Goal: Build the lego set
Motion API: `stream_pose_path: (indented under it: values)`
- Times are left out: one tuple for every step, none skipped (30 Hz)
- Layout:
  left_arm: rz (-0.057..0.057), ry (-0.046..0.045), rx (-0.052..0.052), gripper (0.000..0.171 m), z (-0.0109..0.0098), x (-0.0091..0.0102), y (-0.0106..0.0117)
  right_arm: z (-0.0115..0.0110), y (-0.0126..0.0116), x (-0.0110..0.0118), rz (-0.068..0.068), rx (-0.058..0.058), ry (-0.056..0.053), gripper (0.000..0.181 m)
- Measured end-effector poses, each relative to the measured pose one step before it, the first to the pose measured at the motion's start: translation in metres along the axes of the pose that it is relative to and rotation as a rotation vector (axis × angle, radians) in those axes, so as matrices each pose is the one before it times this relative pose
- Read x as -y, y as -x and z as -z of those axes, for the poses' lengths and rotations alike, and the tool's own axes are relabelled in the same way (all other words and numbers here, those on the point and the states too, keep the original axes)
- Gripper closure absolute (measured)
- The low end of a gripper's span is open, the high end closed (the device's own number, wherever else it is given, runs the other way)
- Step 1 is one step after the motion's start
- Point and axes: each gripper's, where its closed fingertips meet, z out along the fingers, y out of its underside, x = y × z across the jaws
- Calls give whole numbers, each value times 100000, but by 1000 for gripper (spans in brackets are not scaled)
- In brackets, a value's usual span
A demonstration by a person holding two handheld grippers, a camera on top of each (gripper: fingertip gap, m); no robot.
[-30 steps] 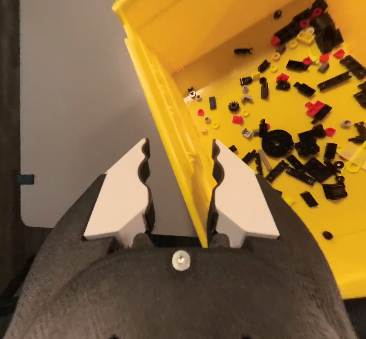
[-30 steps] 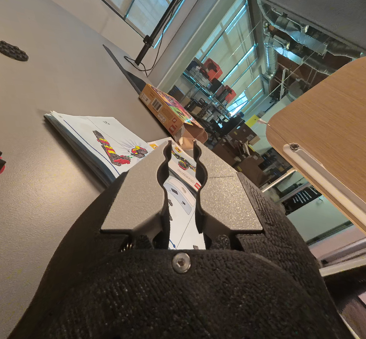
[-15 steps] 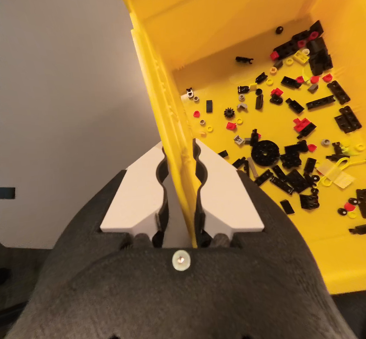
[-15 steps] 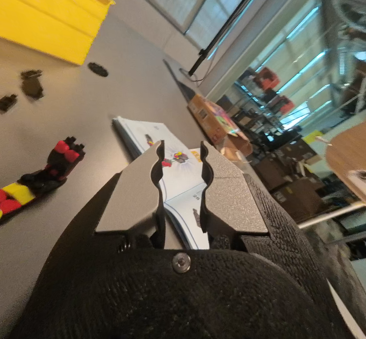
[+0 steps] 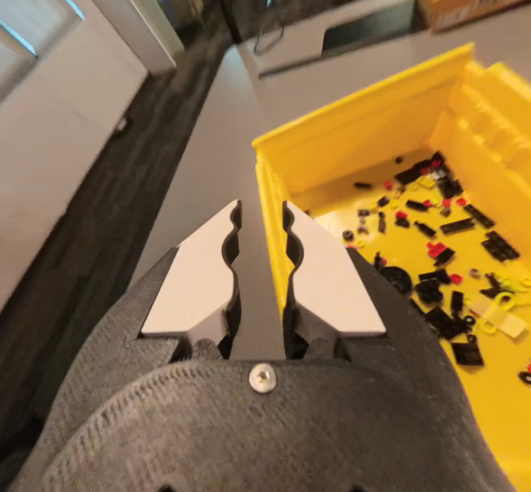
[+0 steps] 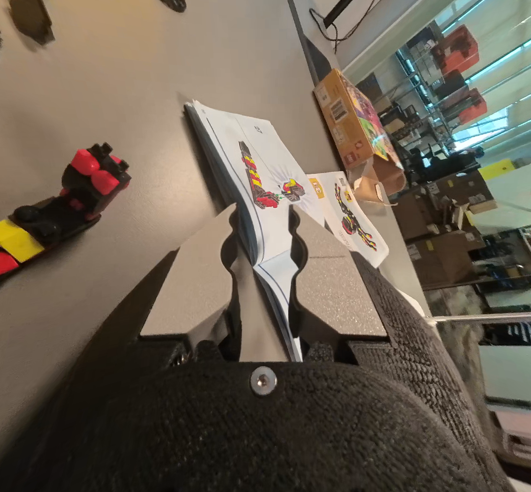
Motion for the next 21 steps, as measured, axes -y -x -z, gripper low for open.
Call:
stream_pose_path:
  values:
    - [-2873,-3988,-1957,146,418,1210,-831,79,-199,55,384,-2017,-485,155]
    - [-3857,-1703,-4264,146,35,987,-1210,135,-324,116,-28,-2634,-947,160]
    - [-4358,-237,-5996,146,-325,851,-1433,127,-363,53,-538,-2750,-522,163]
    - [-4658,544,-6627,145,-601,812,-1450,98,-230,-4,-590,-1636,-79,163]
    - [-4884,232,-6514,145,-777,892,-1302,78,-148,-26,-384,-1138,188,163]
    - [-4698,-571,-5943,145,-876,1031,-1032,30,-229,-92,-364,-1764,652,164]
    - [-3882,-1720,-4203,145,-936,1196,-588,1,-169,-75,-127,-1455,640,165]
    - [-2953,-2070,-2953,146,-978,1236,-248,-12,-111,-51,77,-1158,483,166]
    - [-2485,-2203,-1831,147,-1065,1211,18,-18,-141,-46,-86,-1393,647,167]
    - [-2672,-2523,-361,147,-1156,1193,270,-13,-59,-23,-126,-850,588,168]
    - [-3250,-2176,602,148,-1274,1044,438,-15,-37,-7,-233,-700,519,170]
    - [-3646,-2183,2268,149,-1362,926,706,-22,-200,-26,-766,-1679,790,174]
    - [-3790,-1969,3632,151,-1435,707,903,-55,-241,-43,-1264,-1819,1052,178]
    - [-3957,-1382,4388,154,-1546,434,995,-44,-232,-38,-1720,-1510,1023,181]
    - [-3320,-1103,4927,158,-1630,160,1003,-32,-396,-41,-2709,-2261,1157,181]
    - [-2337,-229,4354,161,-1657,-147,855,-51,-439,-112,-4076,-2027,1782,181]
    - [-1763,723,2737,163,-1650,-451,526,-36,-362,-117,-5333,-943,1984,181]
    - [-229,1928,1695,166,-1551,-724,297,10,-475,-66,-6322,-1395,1531,181]
    - [1537,2771,357,168,-1413,-883,66,48,-600,-85,-6956,-2079,1449,181]
    - [2326,2347,-821,168,-1229,-875,-122,45,-604,-158,-7238,-1874,1778,181]
    - [2333,1961,-1346,169,-980,-839,-201,74,-565,-197,-7027,-1682,1727,181]
